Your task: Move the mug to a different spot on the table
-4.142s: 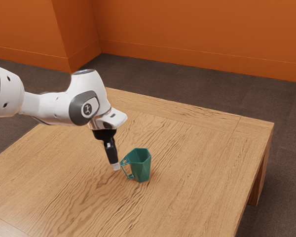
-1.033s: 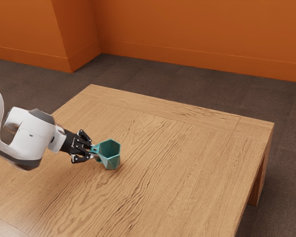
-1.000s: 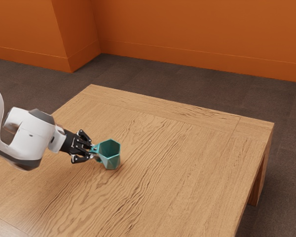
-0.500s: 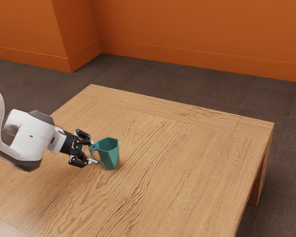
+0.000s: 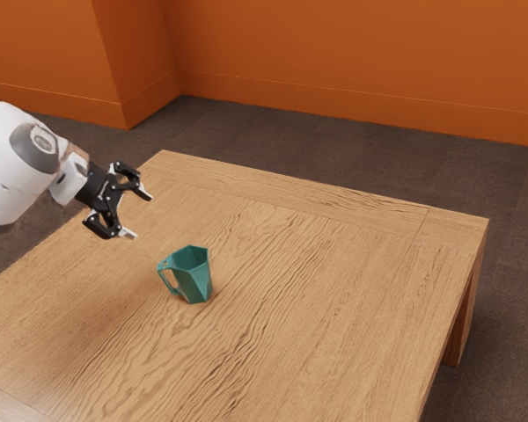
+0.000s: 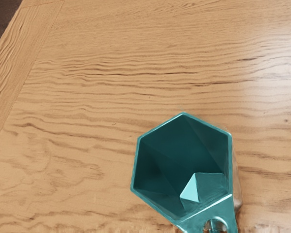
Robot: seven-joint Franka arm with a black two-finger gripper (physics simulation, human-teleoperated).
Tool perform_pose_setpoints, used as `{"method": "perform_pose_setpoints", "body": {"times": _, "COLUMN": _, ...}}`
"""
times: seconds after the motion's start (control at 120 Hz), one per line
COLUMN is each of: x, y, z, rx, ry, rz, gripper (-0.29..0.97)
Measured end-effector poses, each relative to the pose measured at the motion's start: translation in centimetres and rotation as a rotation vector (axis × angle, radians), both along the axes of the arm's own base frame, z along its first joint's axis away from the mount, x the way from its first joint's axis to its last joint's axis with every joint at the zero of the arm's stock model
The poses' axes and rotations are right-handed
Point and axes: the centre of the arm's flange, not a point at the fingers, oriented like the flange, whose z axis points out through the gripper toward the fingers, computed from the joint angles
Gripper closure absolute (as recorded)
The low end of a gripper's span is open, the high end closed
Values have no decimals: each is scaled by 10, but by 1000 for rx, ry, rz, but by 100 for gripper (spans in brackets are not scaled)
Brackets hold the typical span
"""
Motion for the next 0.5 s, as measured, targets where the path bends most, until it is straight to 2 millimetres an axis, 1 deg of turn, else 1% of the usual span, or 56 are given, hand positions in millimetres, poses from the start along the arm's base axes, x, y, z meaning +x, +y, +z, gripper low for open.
{"method": "perform_pose_setpoints", "body": {"times": 0.067, "x": 22, "y": -20, "z": 32, "rx": 117, "ry": 56, "rz": -108, "gripper": 1}}
{"method": "perform_pose_setpoints", "body": {"times": 0.142, "x": 42, "y": -52, "z": 64, "rx": 225, "ry": 130, "rz": -192, "gripper": 1}}
{"method": "perform_pose_setpoints", "body": {"times": 0.192, "x": 51, "y": -73, "z": 82, "rx": 285, "ry": 183, "rz": -224, "gripper": 1}}
{"method": "perform_pose_setpoints", "body": {"times": 0.258, "x": 56, "y": -101, "z": 102, "rx": 357, "ry": 254, "rz": -243, "gripper": 1}}
{"method": "perform_pose_setpoints", "body": {"times": 0.333, "x": 60, "y": -132, "z": 112, "rx": 419, "ry": 326, "rz": -242, "gripper": 0}}
{"method": "perform_pose_setpoints", "body": {"times": 0.4, "x": 62, "y": -157, "z": 126, "rx": 480, "ry": 362, "rz": -231, "gripper": 0}}
{"method": "perform_pose_setpoints", "body": {"times": 0.433, "x": 60, "y": -170, "z": 130, "rx": 490, "ry": 380, "rz": -221, "gripper": 0}}
{"method": "perform_pose_setpoints", "body": {"times": 0.5, "x": 59, "y": -191, "z": 145, "rx": 497, "ry": 399, "rz": -194, "gripper": 0}}
